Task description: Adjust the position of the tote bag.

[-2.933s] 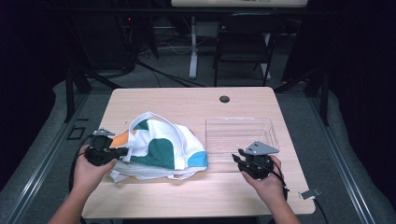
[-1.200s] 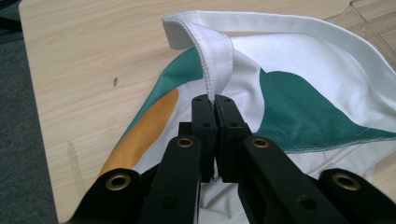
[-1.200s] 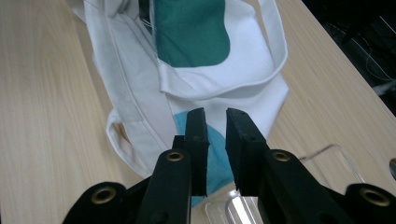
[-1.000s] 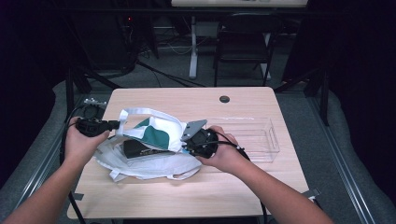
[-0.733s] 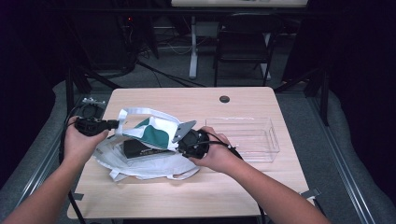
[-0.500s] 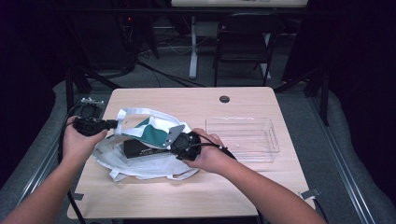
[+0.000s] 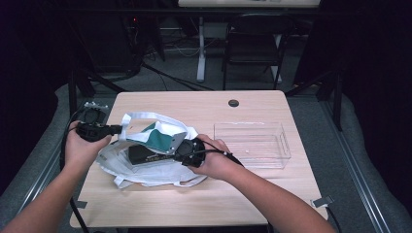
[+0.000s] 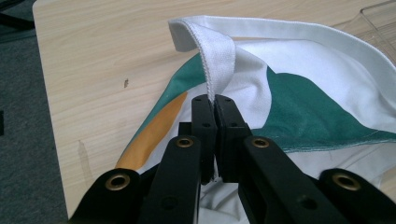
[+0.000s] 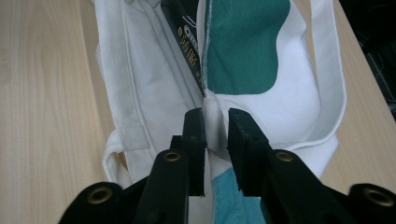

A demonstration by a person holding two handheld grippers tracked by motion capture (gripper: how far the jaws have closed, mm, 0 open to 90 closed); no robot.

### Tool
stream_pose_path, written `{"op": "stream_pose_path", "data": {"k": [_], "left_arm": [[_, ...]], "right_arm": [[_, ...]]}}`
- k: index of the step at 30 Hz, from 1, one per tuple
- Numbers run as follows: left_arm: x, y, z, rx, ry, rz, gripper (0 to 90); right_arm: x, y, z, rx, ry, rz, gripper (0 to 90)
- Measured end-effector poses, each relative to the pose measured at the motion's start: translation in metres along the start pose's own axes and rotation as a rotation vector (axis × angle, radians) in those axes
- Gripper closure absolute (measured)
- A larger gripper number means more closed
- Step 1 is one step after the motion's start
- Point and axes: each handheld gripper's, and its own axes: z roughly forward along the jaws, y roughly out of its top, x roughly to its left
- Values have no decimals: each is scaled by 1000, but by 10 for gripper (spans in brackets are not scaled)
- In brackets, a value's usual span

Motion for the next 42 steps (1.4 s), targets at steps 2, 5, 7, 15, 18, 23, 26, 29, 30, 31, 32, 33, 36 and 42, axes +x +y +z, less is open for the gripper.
{"op": "stream_pose_path", "data": {"k": [2, 5, 7, 15, 18, 23, 26, 29, 30, 31, 32, 33, 36, 42], "left_arm": [[0, 0, 0, -3, 1, -2, 882], [0, -1, 0, 0, 2, 6, 882], [0, -1, -1, 1, 3, 7, 881], [0, -3, -2, 3, 8, 14, 875], [1, -3, -2, 10, 9, 16, 870], [3, -4, -3, 6, 10, 13, 866], [4, -5, -3, 4, 16, 11, 865], [5, -5, -4, 5, 22, 16, 860], [5, -5, -4, 6, 25, 17, 859], [6, -6, -4, 3, 28, 13, 855], [6, -6, -4, 3, 28, 13, 853], [6, -6, -5, 3, 25, 12, 853], [7, -6, -5, 0, 25, 16, 842], [10, -8, -7, -8, 25, 25, 814]], "right_arm": [[1, 0, -1, -3, -16, -11, 801], [1, 0, -2, -3, -27, -17, 829], [2, 0, -3, -10, -39, -22, 836], [0, 4, -7, -1, -53, -40, 845], [-1, 6, -8, -8, -59, -40, 846], [-3, 11, -13, -3, -81, -63, 849], [-4, 14, -15, -11, -106, -73, 849], [-4, 17, -16, -12, -124, -86, 850], [-5, 19, -17, -1, -132, -100, 850], [-5, 21, -18, -4, -144, -104, 850], [-5, 21, -18, -4, -144, -104, 850], [-6, 22, -19, -3, -152, -109, 850], [-9, 25, -22, -7, -163, -103, 851], [-20, 28, -26, -11, -185, -61, 851]]}}
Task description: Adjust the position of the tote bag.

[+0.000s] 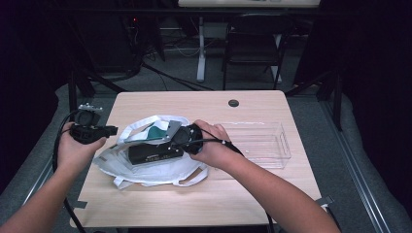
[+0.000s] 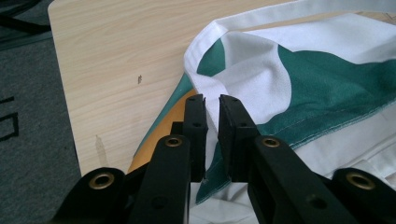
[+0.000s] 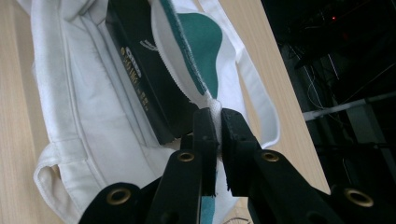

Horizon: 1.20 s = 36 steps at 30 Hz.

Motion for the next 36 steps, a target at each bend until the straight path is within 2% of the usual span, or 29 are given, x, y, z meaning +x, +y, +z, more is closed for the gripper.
{"op": "stream_pose_path", "data": {"k": [3, 8, 9, 13, 15, 16, 18, 19, 20, 21, 22, 23, 24, 25, 26, 27, 28, 29, 30, 31, 36], "left_arm": [[2, -2, -4, -17, -9, 8, 788], [2, -5, -8, -38, -13, 23, 722], [2, -7, -10, -43, -10, 54, 722], [-2, -12, -14, -43, -3, 100, 653], [-5, -16, -17, -41, -10, 143, 638], [-5, -16, -17, -41, -10, 143, 630], [-7, -18, -18, -35, 2, 183, 608], [-10, -21, -19, -31, 10, 236, 606], [-10, -21, -19, -31, 10, 236, 598], [-12, -25, -18, -35, 28, 294, 579], [-12, -25, -18, -35, 28, 294, 572], [-14, -27, -17, -27, 34, 332, 564], [-14, -27, -17, -27, 34, 332, 557], [-17, -30, -16, -27, 47, 376, 550], [-17, -30, -16, -27, 47, 376, 542], [-20, -31, -14, -21, 50, 405, 539], [-20, -31, -14, -21, 50, 405, 537], [-23, -33, -12, -19, 58, 438, 535], [-23, -33, -12, -19, 58, 438, 533], [-27, -33, -9, -9, 61, 466, 530], [-32, -33, -4, 3, 73, 500, 531]], "right_arm": [[-4, 0, 1, -8, 1, 23, 851], [-6, 0, 1, -2, -2, 25, 852], [-6, 0, 1, -1, -2, 25, 851], [-6, 2, 1, -2, -7, 26, 851], [-7, 2, 0, -2, -5, 28, 851], [-7, 2, 0, -2, -5, 28, 851], [-8, 2, 1, -1, -4, 29, 851], [-8, 2, 1, 0, -4, 32, 851], [-8, 2, 1, 0, -4, 32, 851], [-8, 2, 2, -7, -5, 36, 851], [-9, 2, 2, -8, -5, 38, 851], [-9, 2, 1, 1, -5, 34, 851], [-9, 2, 1, 1, -5, 35, 851], [-9, 2, 2, -2, -5, 39, 851], [-9, 2, 2, -2, -5, 39, 851], [-10, 2, 2, -3, -5, 41, 851], [-10, 2, 2, -3, -6, 42, 851], [-10, 2, 2, -3, -6, 42, 851], [-10, 2, 2, -3, -6, 42, 851], [-10, 2, 2, -2, -5, 41, 851], [-11, 2, 2, -4, -3, 44, 851]]}}
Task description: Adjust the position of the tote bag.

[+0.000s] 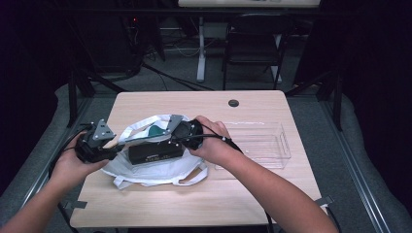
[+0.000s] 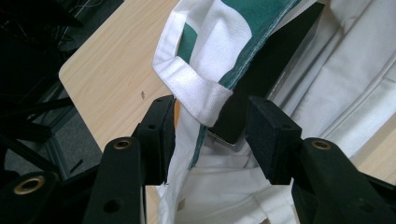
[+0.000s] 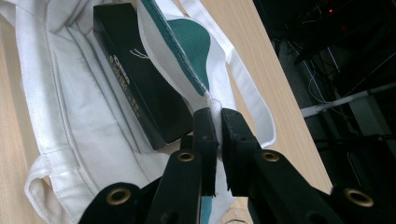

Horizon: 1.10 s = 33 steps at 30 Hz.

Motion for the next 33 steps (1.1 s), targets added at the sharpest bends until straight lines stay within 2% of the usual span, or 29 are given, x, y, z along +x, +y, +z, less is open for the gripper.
{"op": "stream_pose_path", "data": {"k": [1, 11, 17, 24, 33], "left_arm": [[-1, 0, 2, -2, 11, 5, 531], [-5, 7, 19, 19, 18, 26, 516], [-7, 10, 23, 21, 31, 26, 589], [-8, 11, 25, 20, 27, 17, 646], [-13, 12, 29, 33, 26, 39, 720]], "right_arm": [[0, 0, 0, 0, 0, 0, 851], [1, 0, 0, -12, -2, 6, 851], [0, 0, 0, -17, -3, 11, 851], [0, -1, 0, -20, -6, 11, 851], [1, -3, 1, -20, -5, 17, 851]]}}
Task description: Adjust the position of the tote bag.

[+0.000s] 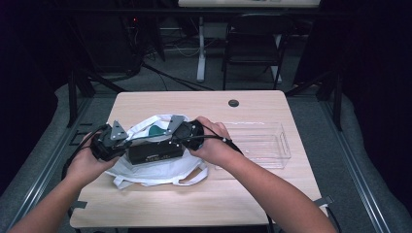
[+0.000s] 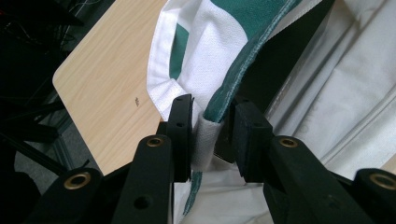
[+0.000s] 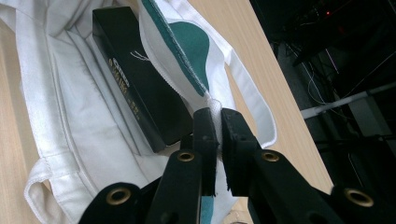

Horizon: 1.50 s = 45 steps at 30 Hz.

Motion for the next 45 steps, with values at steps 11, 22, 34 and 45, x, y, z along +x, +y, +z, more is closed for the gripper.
{"op": "stream_pose_path", "data": {"k": [11, 22, 34, 45], "left_arm": [[-2, 1, 6, -13, 13, 12, 701], [-8, 8, 19, 2, 50, 76, 595], [-8, 10, 19, -9, 49, 45, 739], [2, 15, 21, -30, 67, -8, 791]], "right_arm": [[1, 0, -1, -4, 2, 1, 851], [2, -2, -1, -9, 4, 2, 851], [2, -5, -1, -14, 12, 11, 849], [4, -4, 2, -15, 25, 10, 847]]}}
